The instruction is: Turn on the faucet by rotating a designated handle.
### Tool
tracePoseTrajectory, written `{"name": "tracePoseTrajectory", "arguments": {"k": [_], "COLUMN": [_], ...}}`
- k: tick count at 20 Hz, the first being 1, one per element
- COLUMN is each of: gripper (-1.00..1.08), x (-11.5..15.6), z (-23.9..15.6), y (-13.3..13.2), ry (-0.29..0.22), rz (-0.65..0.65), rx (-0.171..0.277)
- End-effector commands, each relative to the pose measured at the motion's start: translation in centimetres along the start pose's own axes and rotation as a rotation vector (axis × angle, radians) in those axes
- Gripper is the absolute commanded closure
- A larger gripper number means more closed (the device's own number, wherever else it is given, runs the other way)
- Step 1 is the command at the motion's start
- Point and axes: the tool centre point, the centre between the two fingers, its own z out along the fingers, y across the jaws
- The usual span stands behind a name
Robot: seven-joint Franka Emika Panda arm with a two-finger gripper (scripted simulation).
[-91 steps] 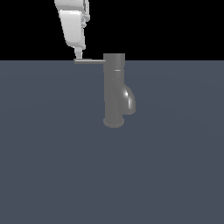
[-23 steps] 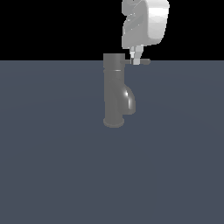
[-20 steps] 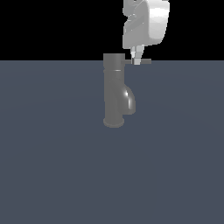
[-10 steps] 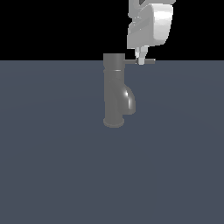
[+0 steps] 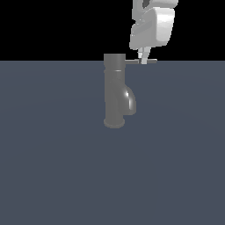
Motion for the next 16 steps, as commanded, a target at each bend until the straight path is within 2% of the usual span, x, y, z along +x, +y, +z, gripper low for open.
{"name": "tracePoseTrajectory", "arguments": {"k": [1, 16], "gripper": [1.08, 1.08], "x": [1.1, 4.0], "z": [0.0, 0.0], "y": [-0.3, -2.7], "ry": [0.003, 0.004], "rz": [0.012, 0.022], "rx": [0.003, 0.003]}}
